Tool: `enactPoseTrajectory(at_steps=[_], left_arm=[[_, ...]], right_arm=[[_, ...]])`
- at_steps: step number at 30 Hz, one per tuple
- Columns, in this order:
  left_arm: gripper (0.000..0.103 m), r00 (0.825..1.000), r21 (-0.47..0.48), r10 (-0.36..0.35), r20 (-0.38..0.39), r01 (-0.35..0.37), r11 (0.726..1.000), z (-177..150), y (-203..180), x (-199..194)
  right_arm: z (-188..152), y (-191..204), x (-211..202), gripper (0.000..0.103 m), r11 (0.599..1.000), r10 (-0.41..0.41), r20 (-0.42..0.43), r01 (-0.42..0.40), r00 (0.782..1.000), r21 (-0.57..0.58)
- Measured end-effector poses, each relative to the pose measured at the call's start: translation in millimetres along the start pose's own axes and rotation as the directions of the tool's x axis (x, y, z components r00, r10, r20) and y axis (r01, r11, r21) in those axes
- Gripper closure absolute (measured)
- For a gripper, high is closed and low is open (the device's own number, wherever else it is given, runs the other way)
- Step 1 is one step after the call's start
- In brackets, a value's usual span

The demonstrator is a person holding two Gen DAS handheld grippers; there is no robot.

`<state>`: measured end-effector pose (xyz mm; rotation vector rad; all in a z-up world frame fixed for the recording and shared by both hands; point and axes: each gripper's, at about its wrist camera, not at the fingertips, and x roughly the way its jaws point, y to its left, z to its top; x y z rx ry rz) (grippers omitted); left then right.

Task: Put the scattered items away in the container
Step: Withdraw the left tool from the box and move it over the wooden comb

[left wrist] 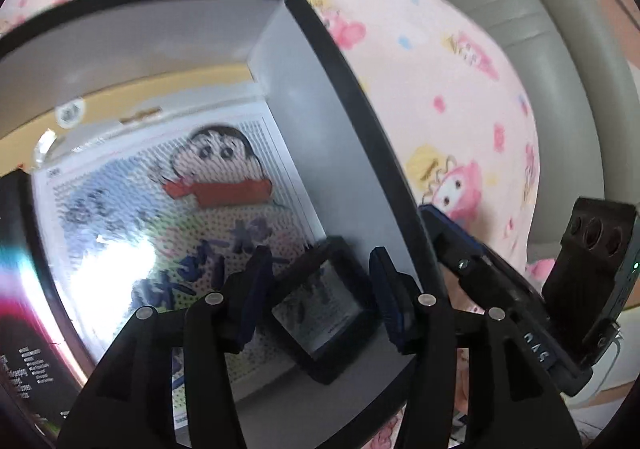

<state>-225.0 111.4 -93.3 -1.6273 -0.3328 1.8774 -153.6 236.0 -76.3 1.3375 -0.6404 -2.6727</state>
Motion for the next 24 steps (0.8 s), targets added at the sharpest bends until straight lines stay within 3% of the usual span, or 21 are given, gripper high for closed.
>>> enactPoseTrajectory(at_steps=[4, 8, 11, 20, 24], left_arm=[[0.052, 0.992, 0.062, 0.046, 0.114, -0.053, 0.997, -12, -9, -33], [0.049, 0.971, 0.146, 0.110, 0.214, -0.143, 0.979, -43, -30, -54], [0.048, 0.954, 0.166, 0.148, 0.262, -0.196, 0.966, -65, -30, -82], [0.042, 0.920, 0.172, 0.169, 0.353, -0.242, 0.955, -109, -41, -120], [0.042, 0.915, 0.136, 0.169, 0.365, -0.232, 0.963, -132, -25, -147]], right_arm=[[-6, 13, -12, 0.084, 0.997, -0.050, 0.041, 0.052, 0.998, -0.059], [-19, 30, -34, 0.082, 0.992, -0.064, 0.087, 0.073, 0.994, -0.102], [-29, 42, -47, 0.074, 0.991, -0.054, 0.103, 0.066, 0.993, -0.118], [-63, 106, -85, 0.072, 0.963, -0.031, 0.148, 0.069, 0.989, -0.262], [-77, 128, -92, 0.072, 0.956, 0.023, 0.120, 0.014, 0.993, -0.294]])
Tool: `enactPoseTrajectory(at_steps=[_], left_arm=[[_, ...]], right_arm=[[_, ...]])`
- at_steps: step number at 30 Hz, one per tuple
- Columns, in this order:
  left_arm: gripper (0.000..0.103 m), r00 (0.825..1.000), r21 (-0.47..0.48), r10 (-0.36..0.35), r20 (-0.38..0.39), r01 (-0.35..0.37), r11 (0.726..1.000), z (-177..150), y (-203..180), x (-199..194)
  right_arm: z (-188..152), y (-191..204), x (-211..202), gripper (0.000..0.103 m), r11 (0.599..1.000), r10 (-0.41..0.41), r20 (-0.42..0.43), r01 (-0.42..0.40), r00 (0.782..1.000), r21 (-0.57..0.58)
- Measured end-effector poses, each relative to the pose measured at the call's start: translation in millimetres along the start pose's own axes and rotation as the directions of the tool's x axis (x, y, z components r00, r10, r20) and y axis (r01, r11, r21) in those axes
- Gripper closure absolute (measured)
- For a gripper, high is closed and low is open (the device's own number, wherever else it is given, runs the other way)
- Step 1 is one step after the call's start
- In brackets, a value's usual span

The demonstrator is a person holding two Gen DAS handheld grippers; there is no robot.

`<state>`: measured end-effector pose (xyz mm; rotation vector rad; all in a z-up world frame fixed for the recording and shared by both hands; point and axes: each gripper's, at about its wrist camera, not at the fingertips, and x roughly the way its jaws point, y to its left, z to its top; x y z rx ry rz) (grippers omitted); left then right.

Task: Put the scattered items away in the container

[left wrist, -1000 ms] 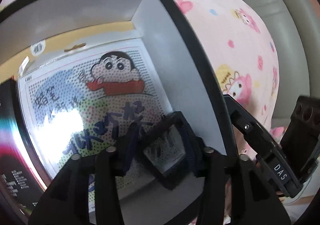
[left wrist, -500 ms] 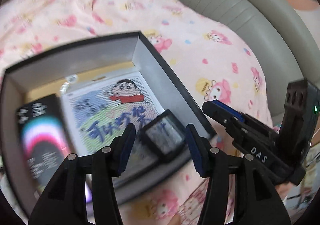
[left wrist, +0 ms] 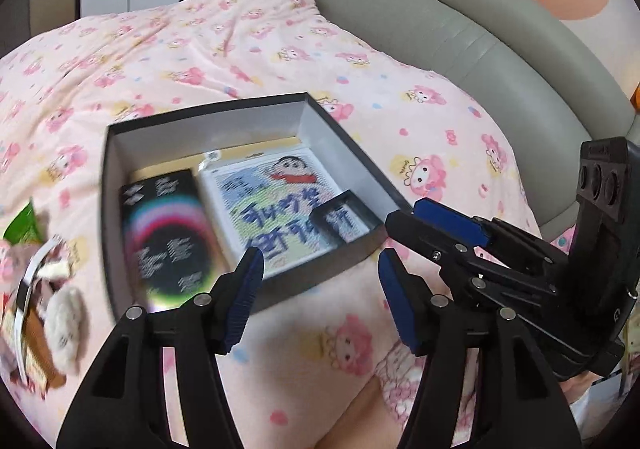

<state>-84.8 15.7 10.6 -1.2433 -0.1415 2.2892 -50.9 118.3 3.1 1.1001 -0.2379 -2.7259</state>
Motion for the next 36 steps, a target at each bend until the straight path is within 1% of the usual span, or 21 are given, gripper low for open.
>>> enactPoseTrajectory(at_steps=[4, 6, 9, 10, 12, 13, 15, 17, 18, 19, 20, 22, 23, 25, 26, 28, 29, 31, 33, 34, 36], left_arm=[[0.042, 0.997, -0.070, 0.079, 0.022, -0.078, 0.995, -27, 18, -38], [0.042, 0.995, -0.132, 0.096, 0.040, -0.090, 0.987, -43, 36, -57], [0.041, 0.989, -0.223, 0.138, 0.059, -0.122, 0.967, -60, 69, -78], [0.040, 0.986, -0.261, 0.157, 0.059, -0.137, 0.956, -65, 83, -84], [0.040, 0.981, -0.365, 0.187, 0.053, -0.155, 0.918, -74, 115, -94], [0.040, 0.980, -0.423, 0.193, 0.052, -0.153, 0.893, -78, 133, -97], [0.040, 0.977, -0.531, 0.213, 0.029, -0.165, 0.831, -82, 171, -100], [0.040, 0.973, -0.617, 0.229, 0.008, -0.176, 0.767, -84, 208, -98], [0.041, 0.974, -0.649, 0.225, -0.009, -0.177, 0.740, -84, 227, -93], [0.047, 0.976, -0.673, 0.215, -0.027, -0.177, 0.718, -86, 242, -87], [0.056, 0.978, -0.695, 0.203, -0.039, -0.172, 0.698, -88, 252, -80], [0.057, 0.986, -0.763, 0.150, -0.077, -0.155, 0.628, -96, 277, -61], [0.057, 0.988, -0.777, 0.133, -0.080, -0.146, 0.613, -98, 285, -55], [0.057, 0.982, -0.803, 0.142, -0.127, -0.186, 0.567, -104, 296, -42], [0.057, 0.977, -0.807, 0.154, -0.145, -0.207, 0.554, -106, 298, -39], [0.057, 0.963, -0.812, 0.205, -0.176, -0.260, 0.523, -110, 303, -36], [0.056, 0.960, -0.816, 0.215, -0.180, -0.268, 0.512, -111, 303, -36], [0.054, 0.961, -0.829, 0.210, -0.178, -0.262, 0.494, -113, 307, -32], [0.050, 0.960, -0.829, 0.212, -0.182, -0.266, 0.492, -113, 308, -28], [0.046, 0.956, -0.825, 0.223, -0.190, -0.279, 0.491, -113, 307, -27], [0.046, 0.949, -0.836, 0.246, -0.199, -0.295, 0.463, -116, 309, -30]], right_arm=[[-9, 37, -3, 0.072, 0.997, 0.061, -0.028, -0.062, 0.998, -0.044], [-13, 60, -1, 0.072, 0.990, 0.115, -0.050, -0.119, 0.992, -0.075], [-17, 100, 12, 0.072, 0.970, 0.185, -0.102, -0.199, 0.977, -0.140], [-19, 114, 16, 0.072, 0.960, 0.210, -0.118, -0.227, 0.971, -0.164], [-18, 137, 28, 0.072, 0.939, 0.256, -0.151, -0.282, 0.955, -0.197], [-17, 146, 34, 0.072, 0.937, 0.259, -0.159, -0.287, 0.953, -0.197], [-13, 163, 49, 0.072, 0.937, 0.269, -0.179, -0.300, 0.946, -0.179], [-12, 184, 65, 0.072, 0.926, 0.299, -0.216, -0.337, 0.930, -0.168], [-14, 196, 75, 0.072, 0.917, 0.315, -0.239, -0.359, 0.919, -0.172], [-18, 209, 86, 0.072, 0.911, 0.316, -0.268, -0.369, 0.910, -0.182], [-21, 218, 96, 0.072, 0.909, 0.309, -0.292, -0.372, 0.905, -0.190], [-36, 239, 122, 0.072, 0.900, 0.300, -0.363, -0.387, 0.882, -0.198], [-46, 248, 137, 0.072, 0.895, 0.298, -0.406, -0.401, 0.864, -0.197], [-59, 261, 157, 0.072, 0.886, 0.286, -0.469, -0.417, 0.836, -0.201], [-66, 266, 167, 0.072, 0.883, 0.278, -0.492, -0.421, 0.825, -0.207], [-74, 269, 179, 0.072, 0.885, 0.266, -0.516, -0.418, 0.814, -0.204], [-77, 268, 185, 0.072, 0.888, 0.265, -0.528, -0.418, 0.807, -0.192], [-81, 268, 196, 0.072, 0.890, 0.272, -0.560, -0.426, 0.783, -0.163], [-86, 269, 206, 0.072, 0.888, 0.265, -0.588, -0.431, 0.764, -0.159], [-87, 270, 209, 0.072, 0.889, 0.264, -0.594, -0.431, 0.760, -0.156], [-90, 267, 216, 0.072, 0.895, 0.266, -0.607, -0.426, 0.749, -0.133]])
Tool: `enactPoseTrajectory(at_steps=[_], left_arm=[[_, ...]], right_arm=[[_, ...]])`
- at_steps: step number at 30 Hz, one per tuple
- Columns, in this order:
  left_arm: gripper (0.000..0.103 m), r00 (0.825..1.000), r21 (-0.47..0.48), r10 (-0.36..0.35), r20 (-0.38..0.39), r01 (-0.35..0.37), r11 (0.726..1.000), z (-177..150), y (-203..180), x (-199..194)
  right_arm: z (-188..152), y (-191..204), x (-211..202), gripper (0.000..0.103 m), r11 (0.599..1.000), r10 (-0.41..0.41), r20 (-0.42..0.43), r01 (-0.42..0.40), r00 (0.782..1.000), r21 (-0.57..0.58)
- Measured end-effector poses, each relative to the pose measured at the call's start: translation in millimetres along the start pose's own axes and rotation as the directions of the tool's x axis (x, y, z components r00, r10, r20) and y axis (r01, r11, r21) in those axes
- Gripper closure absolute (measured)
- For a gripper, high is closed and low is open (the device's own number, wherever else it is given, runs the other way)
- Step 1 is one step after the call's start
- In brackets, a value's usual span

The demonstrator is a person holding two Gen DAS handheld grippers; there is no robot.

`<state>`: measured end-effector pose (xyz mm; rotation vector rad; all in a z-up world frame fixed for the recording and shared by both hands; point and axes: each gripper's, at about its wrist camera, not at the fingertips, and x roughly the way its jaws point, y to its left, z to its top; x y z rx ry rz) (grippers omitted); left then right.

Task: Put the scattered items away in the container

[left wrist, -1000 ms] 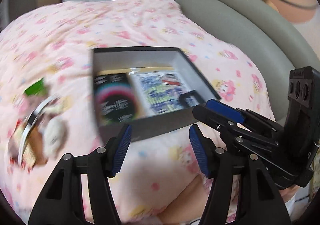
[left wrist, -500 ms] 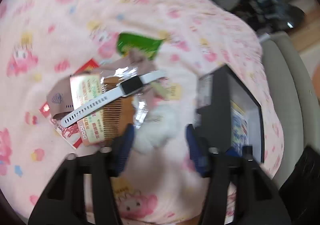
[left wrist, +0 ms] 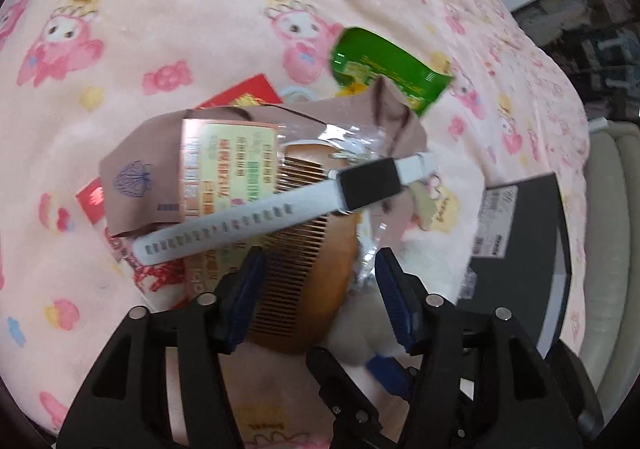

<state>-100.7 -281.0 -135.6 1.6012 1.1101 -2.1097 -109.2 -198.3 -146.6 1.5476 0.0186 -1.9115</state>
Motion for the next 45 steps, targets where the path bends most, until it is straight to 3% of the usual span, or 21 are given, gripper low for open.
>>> enactPoseTrajectory(at_steps=[3, 9, 15, 19, 23, 27, 30, 32, 34, 38, 45], left_arm=[[0.046, 1.000, -0.035, -0.010, 0.012, 0.010, 0.999, 3, 7, -2], [0.045, 0.997, 0.021, -0.071, -0.040, 0.072, 0.997, 2, -1, 4], [0.045, 0.989, 0.129, -0.113, -0.098, 0.125, 0.984, -15, -25, 4], [0.045, 0.980, 0.237, -0.118, -0.158, 0.153, 0.959, -39, -49, 9], [0.045, 0.952, 0.299, -0.169, -0.256, 0.244, 0.923, -52, -63, 13], [0.046, 0.933, 0.352, -0.202, -0.297, 0.304, 0.885, -65, -75, 8], [0.047, 0.937, 0.417, -0.171, -0.304, 0.292, 0.860, -79, -84, 7], [0.048, 0.937, 0.405, -0.179, -0.298, 0.294, 0.866, -77, -83, 6], [0.052, 0.943, 0.358, -0.191, -0.274, 0.284, 0.889, -70, -75, 3], [0.056, 0.973, 0.298, -0.161, -0.167, 0.206, 0.932, -55, -59, -7], [0.056, 0.977, 0.328, -0.094, -0.191, 0.153, 0.932, -53, -59, 3]], right_arm=[[1, -5, 3, 0.069, 0.998, 0.051, 0.006, -0.051, 0.999, 0.035], [6, -14, 5, 0.068, 0.984, 0.150, 0.032, -0.152, 0.988, 0.095], [-16, -29, -22, 0.077, 0.988, 0.112, 0.081, -0.120, 0.990, 0.100], [-41, -47, -44, 0.079, 0.983, 0.095, 0.113, -0.112, 0.989, 0.148], [-70, -61, -69, 0.079, 0.970, 0.119, 0.154, -0.148, 0.981, 0.192], [-95, -67, -97, 0.080, 0.964, 0.139, 0.195, -0.177, 0.971, 0.196], [-104, -74, -113, 0.080, 0.968, 0.084, 0.217, -0.131, 0.973, 0.212], [-105, -79, -116, 0.080, 0.969, 0.057, 0.219, -0.107, 0.974, 0.222], [-106, -82, -113, 0.080, 0.965, 0.060, 0.206, -0.110, 0.977, 0.238], [-105, -76, -104, 0.080, 0.968, 0.078, 0.190, -0.120, 0.979, 0.222], [-92, -68, -73, 0.080, 0.976, 0.073, 0.145, -0.101, 0.987, 0.193]])
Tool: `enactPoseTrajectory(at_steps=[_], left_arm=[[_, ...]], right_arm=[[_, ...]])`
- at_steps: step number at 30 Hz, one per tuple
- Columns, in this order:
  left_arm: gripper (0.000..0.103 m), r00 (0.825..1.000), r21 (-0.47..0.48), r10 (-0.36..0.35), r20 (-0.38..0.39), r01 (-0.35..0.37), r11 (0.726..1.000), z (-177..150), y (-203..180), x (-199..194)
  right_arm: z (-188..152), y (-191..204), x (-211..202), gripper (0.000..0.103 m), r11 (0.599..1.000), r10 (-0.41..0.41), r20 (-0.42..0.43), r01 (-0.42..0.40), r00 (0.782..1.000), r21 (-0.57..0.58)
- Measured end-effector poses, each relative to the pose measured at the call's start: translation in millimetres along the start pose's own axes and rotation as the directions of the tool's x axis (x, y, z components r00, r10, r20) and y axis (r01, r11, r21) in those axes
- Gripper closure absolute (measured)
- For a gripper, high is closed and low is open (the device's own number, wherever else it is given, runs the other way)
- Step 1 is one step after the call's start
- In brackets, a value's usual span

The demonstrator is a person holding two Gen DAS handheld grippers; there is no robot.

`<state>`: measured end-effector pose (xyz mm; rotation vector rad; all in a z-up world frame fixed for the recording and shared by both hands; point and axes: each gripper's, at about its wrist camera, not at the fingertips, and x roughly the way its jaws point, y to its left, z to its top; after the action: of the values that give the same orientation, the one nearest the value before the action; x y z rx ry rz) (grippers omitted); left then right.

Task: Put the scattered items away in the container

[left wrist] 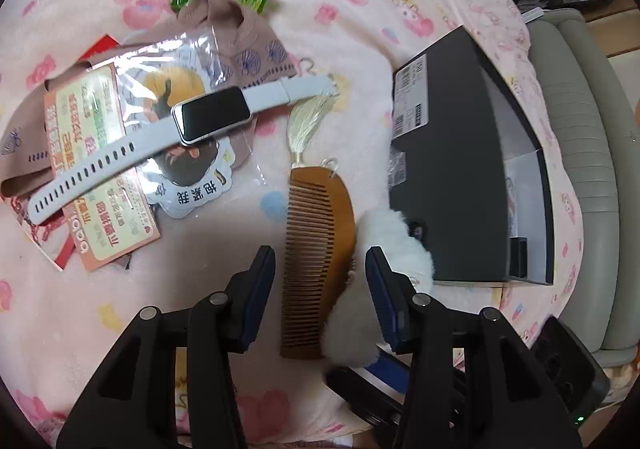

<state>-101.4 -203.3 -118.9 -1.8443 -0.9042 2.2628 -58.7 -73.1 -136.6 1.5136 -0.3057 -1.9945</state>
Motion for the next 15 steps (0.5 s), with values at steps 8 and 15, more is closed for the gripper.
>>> enactPoseTrajectory(at_steps=[8, 15], left_arm=[[0.056, 0.993, -0.135, -0.068, 0.092, 0.080, 0.988, 0, 30, -22], [0.056, 0.996, -0.115, -0.064, 0.066, 0.072, 0.991, -2, 28, -22]], right_arm=[[39, 11, -6, 0.080, 0.999, -0.006, 0.140, 0.011, 0.990, -0.036], [25, 12, 17, 0.080, 0.995, -0.098, 0.066, 0.098, 0.993, -0.012]])
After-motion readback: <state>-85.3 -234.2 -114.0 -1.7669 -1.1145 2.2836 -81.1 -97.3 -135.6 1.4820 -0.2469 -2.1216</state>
